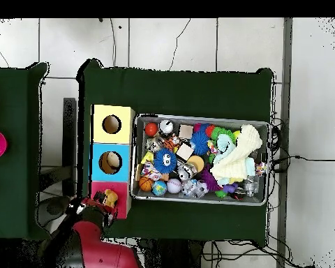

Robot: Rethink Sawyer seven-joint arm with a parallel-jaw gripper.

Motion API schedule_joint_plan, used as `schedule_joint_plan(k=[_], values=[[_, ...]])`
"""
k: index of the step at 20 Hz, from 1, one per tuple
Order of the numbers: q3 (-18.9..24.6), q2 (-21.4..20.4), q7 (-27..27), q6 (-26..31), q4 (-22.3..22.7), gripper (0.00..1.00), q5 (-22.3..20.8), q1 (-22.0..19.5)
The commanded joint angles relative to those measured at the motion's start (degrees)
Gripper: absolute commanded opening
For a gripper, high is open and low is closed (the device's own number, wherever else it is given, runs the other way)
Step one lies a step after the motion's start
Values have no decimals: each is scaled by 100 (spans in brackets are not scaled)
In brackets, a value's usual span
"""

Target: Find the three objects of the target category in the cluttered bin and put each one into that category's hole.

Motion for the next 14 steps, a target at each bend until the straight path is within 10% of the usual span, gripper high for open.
schedule_joint_plan(k=[1,14], values=[[-161,-316,1169,918,57,0,222,8],[685,-76,1277,-89,660,0,-328,-853]])
